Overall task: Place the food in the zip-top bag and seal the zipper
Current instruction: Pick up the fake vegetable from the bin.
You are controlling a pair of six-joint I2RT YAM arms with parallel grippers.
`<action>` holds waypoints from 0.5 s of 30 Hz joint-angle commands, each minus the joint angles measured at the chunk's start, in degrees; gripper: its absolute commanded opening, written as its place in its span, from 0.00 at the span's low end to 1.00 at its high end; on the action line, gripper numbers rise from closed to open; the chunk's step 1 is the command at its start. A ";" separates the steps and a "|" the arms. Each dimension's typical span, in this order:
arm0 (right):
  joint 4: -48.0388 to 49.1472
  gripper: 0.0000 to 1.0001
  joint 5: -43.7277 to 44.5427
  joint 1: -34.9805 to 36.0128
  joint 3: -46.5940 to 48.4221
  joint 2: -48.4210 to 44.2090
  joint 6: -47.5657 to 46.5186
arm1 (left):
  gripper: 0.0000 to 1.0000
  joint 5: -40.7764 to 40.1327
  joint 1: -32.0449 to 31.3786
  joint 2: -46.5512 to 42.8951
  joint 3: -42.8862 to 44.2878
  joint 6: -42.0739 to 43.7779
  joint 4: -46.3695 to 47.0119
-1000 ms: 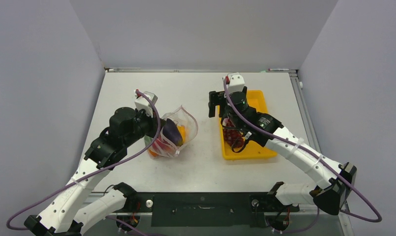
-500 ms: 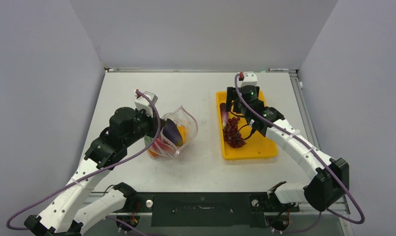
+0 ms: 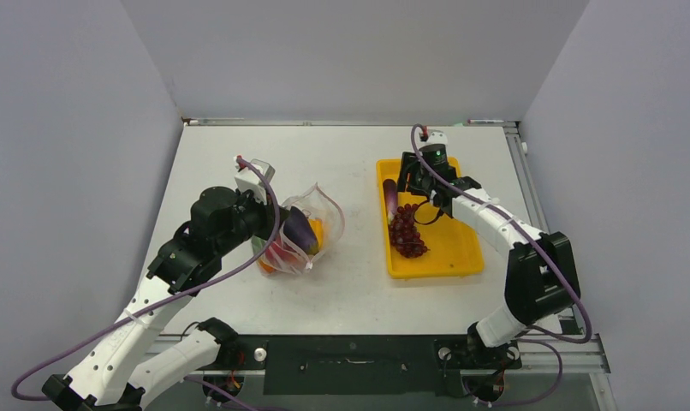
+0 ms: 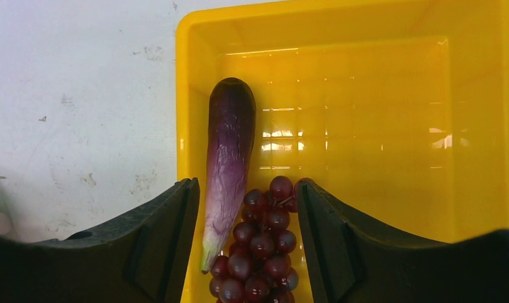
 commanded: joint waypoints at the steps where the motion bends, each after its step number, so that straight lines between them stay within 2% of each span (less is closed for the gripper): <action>1: 5.79 0.58 -5.38 -1.74 1.30 3.75 3.08 | 0.00 0.21 -0.27 -0.26 0.17 -0.24 1.73; 15: 9.93 0.59 -10.14 -4.30 6.22 15.60 5.65 | 0.00 -0.18 -0.27 0.23 0.20 -0.08 1.51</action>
